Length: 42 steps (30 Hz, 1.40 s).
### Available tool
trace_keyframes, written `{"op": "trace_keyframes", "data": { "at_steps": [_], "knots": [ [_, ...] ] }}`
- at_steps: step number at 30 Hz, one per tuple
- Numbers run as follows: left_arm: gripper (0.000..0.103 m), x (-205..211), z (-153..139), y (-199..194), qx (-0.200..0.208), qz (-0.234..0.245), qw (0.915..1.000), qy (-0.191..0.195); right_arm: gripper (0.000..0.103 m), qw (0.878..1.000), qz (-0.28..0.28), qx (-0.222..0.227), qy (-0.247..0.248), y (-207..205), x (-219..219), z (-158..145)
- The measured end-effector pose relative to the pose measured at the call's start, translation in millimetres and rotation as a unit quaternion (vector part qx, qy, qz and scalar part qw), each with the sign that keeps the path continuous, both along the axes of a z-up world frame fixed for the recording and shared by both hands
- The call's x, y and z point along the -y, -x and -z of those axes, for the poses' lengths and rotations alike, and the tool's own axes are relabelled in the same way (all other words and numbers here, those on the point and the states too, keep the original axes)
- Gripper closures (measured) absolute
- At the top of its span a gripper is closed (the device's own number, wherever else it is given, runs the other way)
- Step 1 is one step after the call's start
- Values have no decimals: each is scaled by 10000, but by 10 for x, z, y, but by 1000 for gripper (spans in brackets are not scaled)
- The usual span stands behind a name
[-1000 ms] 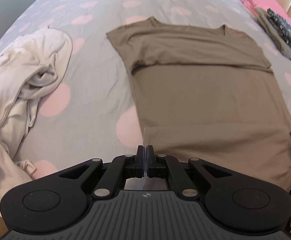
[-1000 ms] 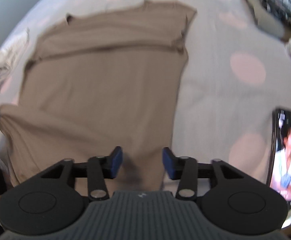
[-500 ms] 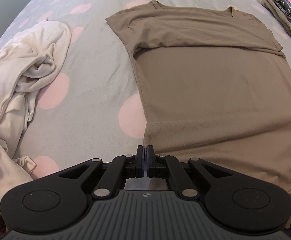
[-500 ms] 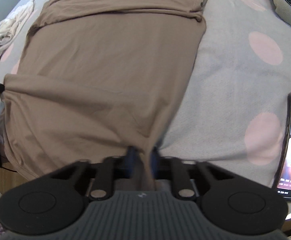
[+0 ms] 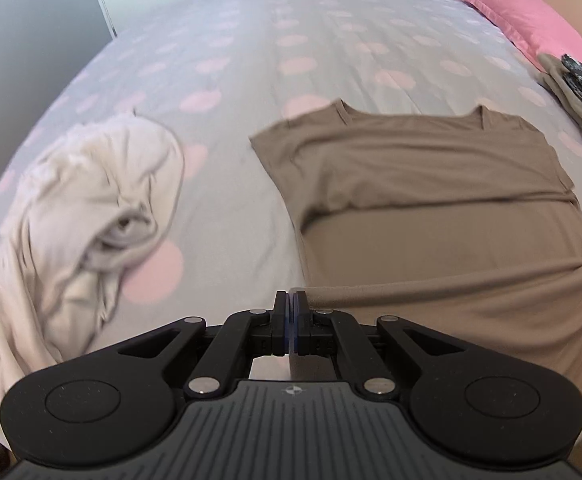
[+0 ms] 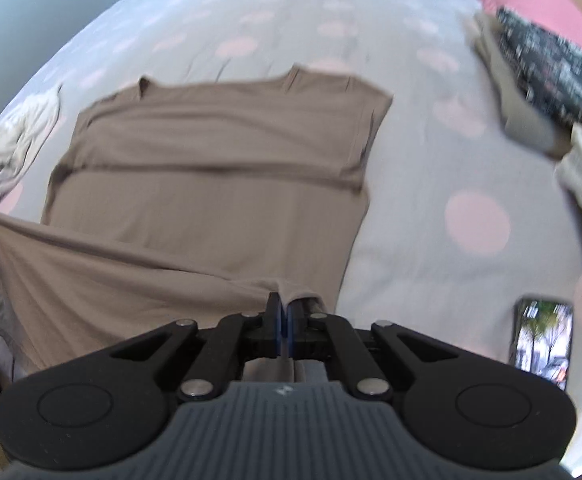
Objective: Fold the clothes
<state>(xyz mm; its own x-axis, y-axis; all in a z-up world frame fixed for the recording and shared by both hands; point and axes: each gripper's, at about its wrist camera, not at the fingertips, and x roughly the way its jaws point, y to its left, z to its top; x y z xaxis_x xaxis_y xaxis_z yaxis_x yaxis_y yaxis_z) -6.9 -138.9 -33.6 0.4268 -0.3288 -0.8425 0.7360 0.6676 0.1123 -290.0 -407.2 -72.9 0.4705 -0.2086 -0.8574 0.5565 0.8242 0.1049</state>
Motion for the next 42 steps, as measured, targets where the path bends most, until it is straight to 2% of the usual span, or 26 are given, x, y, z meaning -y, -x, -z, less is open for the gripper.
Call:
{"op": "trace_keyframes", "data": {
  "at_steps": [6, 9, 10, 12, 16, 20, 23, 29, 32, 36, 39, 42],
  "knots": [
    [103, 126, 156, 6, 254, 99, 9996, -99, 99, 9991, -35, 164, 387, -160, -2, 95],
    [102, 136, 261, 69, 408, 252, 9987, -189, 92, 9984, 10, 224, 521, -141, -19, 169],
    [102, 125, 284, 101, 522, 283, 9980, -211, 80, 9982, 74, 250, 546, -120, -19, 181],
    [99, 95, 320, 161, 740, 312, 9965, -244, 64, 9971, 286, 357, 616, -90, -20, 182],
    [94, -23, 289, 215, 867, 196, 9960, 78, 59, 9930, 509, 587, 888, -66, -75, 148],
    [90, -71, 229, 301, 1000, 348, 9939, 321, 47, 9933, 129, 754, 867, -103, -200, 157],
    [89, -69, 211, 363, 1044, 468, 9926, 404, 26, 9928, 50, 797, 896, -117, -311, 178],
    [88, -54, 229, 524, 1112, 802, 9890, 556, 25, 9916, -579, 821, 816, -158, -478, 231],
    [88, -31, 242, 631, 1164, 1118, 9856, 511, 21, 9895, -981, 746, 758, -175, -544, 272],
    [88, -21, 263, 768, 1070, 1620, 9801, 418, 21, 9825, -1572, 572, 824, -156, -706, 310],
    [88, 3, 312, 927, 1077, 2159, 9703, 155, 22, 9684, -2134, 420, 1217, -118, -882, 318],
    [88, 35, 360, 1095, 1123, 2699, 9562, -168, 22, 9447, -2746, 238, 1777, -62, -1029, 333]
  ]
}}
